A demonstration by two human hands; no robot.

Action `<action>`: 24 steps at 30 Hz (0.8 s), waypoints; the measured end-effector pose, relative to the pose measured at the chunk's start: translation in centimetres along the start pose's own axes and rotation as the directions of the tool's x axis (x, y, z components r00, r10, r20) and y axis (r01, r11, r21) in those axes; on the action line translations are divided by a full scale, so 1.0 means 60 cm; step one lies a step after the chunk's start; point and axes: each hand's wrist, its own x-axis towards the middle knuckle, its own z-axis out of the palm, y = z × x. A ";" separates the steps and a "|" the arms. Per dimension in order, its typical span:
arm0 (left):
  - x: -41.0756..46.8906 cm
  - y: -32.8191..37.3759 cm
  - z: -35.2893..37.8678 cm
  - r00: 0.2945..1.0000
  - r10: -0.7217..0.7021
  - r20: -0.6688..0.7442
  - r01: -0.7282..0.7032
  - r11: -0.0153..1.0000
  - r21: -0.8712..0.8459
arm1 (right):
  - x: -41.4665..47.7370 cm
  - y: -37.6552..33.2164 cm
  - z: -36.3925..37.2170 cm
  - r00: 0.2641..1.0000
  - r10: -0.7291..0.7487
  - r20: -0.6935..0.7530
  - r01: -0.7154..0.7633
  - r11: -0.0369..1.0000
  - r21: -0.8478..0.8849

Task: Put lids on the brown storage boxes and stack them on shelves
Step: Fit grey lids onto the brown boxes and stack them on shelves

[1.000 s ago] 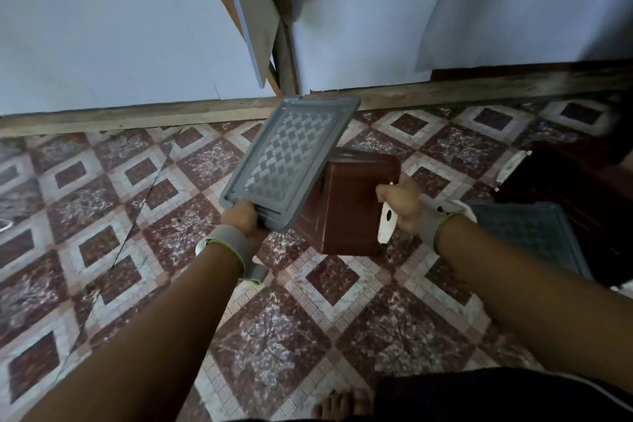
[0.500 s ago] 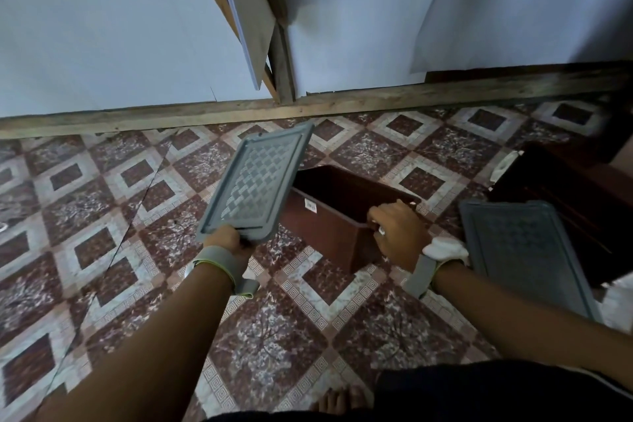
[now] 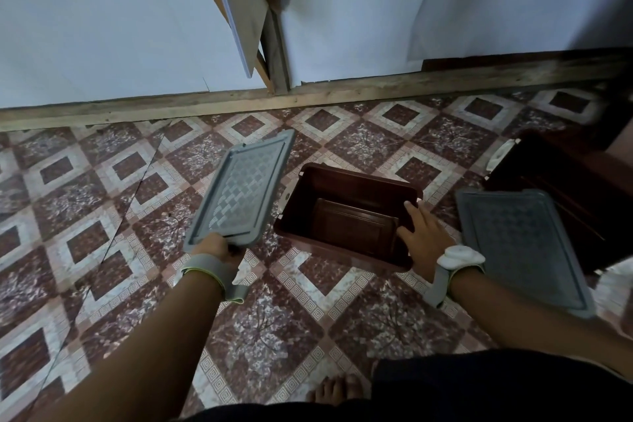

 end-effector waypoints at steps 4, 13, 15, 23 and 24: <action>-0.007 -0.004 0.007 1.000 0.004 0.009 -0.004 1.000 0.015 | 0.001 -0.001 0.015 0.980 0.169 -0.100 -0.150 0.972 0.179; -0.017 -0.019 0.038 0.997 0.068 0.049 -0.070 0.997 0.043 | 0.024 -0.039 -0.014 0.766 0.568 0.300 -0.586 0.427 0.689; -0.013 -0.021 0.039 0.996 0.074 0.047 -0.077 0.994 0.081 | 0.016 -0.040 -0.013 0.777 0.567 0.275 -0.582 0.479 0.657; 0.002 -0.026 0.041 0.991 0.105 0.078 -0.119 0.974 0.192 | 0.018 0.003 -0.025 0.836 0.359 0.415 -0.547 0.602 0.582; 0.003 -0.029 0.042 0.989 0.119 0.089 -0.134 0.972 0.192 | 0.017 0.004 -0.024 0.858 0.286 0.427 -0.506 0.615 0.605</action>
